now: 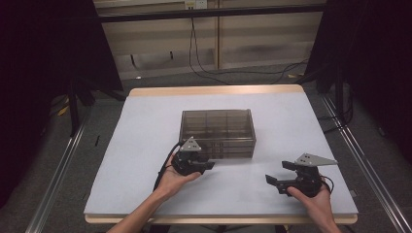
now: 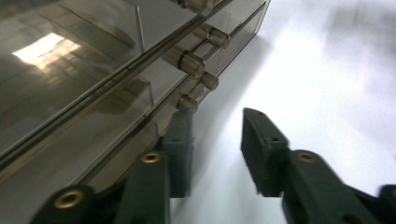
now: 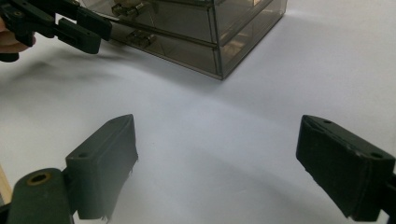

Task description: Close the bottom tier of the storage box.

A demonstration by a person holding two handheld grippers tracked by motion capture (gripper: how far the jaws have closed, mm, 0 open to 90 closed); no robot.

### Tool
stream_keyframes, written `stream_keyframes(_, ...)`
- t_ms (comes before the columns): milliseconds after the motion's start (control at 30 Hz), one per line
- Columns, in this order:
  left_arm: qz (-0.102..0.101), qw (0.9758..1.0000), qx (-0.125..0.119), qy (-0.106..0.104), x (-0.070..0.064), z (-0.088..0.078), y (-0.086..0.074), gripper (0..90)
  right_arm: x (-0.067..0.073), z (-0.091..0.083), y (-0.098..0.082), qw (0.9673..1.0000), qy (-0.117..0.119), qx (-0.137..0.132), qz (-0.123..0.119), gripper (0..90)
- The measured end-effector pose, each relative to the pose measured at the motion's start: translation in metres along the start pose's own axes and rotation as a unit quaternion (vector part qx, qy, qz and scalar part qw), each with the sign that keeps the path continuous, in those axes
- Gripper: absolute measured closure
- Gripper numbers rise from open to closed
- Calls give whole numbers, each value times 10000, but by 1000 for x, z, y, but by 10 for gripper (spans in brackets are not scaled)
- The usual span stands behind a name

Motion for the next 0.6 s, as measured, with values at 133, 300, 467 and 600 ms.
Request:
stream_keyframes(133, 49, 9999, 10, 123, -1, -11, -3, 524, 0, 0, 0, 10000, -2, -2, 5, 120)
stream_keyframes(300, -103, 9995, -96, 285, 2, -27, -4, 304, -1, 0, 1, 10000, -2, -14, 9, 119)
stream_keyframes(467, -26, 9989, -250, 402, 4, -41, -3, 188, 0, 1, 0, 10000, -16, 3, 7, 119)
stream_keyframes(600, -36, 9988, -315, 386, 3, -55, -9, 147, -1, 0, 0, 10000, -20, -5, 1, 119)
Point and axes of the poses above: each handheld gripper's, and its own axes: z roughly forward along the jaws, y roughly out of its top, x roughly to its left, the point moved 10 cm from there along z, roughly forward along the jaws, and after that the axes turned 2 degrees about -y, right-handed, at the moved point
